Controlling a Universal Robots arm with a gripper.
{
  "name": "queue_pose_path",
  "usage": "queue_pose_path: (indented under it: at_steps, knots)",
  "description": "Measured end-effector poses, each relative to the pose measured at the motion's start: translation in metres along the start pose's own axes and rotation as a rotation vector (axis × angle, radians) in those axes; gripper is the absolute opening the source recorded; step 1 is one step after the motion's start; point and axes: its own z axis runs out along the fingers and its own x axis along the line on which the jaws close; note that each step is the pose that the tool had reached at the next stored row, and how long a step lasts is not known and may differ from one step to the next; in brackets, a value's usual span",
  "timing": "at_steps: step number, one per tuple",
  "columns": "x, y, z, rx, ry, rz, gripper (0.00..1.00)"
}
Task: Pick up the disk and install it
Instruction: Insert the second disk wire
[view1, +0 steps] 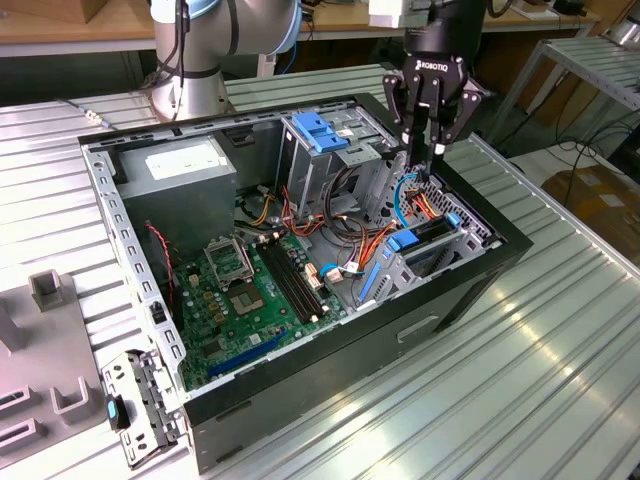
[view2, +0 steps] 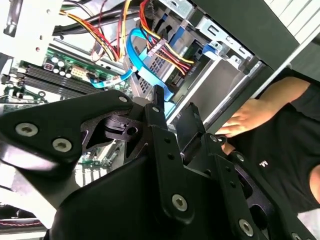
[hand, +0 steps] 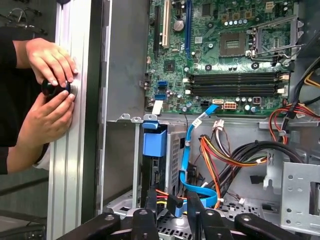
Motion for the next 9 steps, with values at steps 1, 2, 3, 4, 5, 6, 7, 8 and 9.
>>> queue_pose_path:
  at_steps: [1, 2, 3, 4, 5, 6, 7, 8, 9]
  knots:
    - [-0.0006, 0.0000, 0.0007, -0.0004, 0.0101, 0.000, 0.38]
    - [-0.0010, -0.0001, 0.0013, -0.0006, 0.0156, 0.000, 0.38]
    - [-0.0022, -0.0002, 0.0031, -0.0009, 0.0211, 0.000, 0.38]
    - [-0.0029, -0.0002, 0.0041, -0.0010, 0.0244, 0.000, 0.38]
    - [-0.0035, -0.0002, 0.0050, -0.0011, 0.0274, 0.000, 0.38]
    - [-0.0039, -0.0003, 0.0059, -0.0014, 0.0329, 0.000, 0.38]
    - [-0.0043, -0.0003, 0.0065, -0.0015, 0.0381, 0.000, 0.38]
    - [-0.0051, -0.0004, 0.0068, -0.0025, 0.0613, 0.001, 0.38]
    - [-0.0064, -0.0020, 0.0074, -0.0388, 0.0648, 0.007, 0.38]
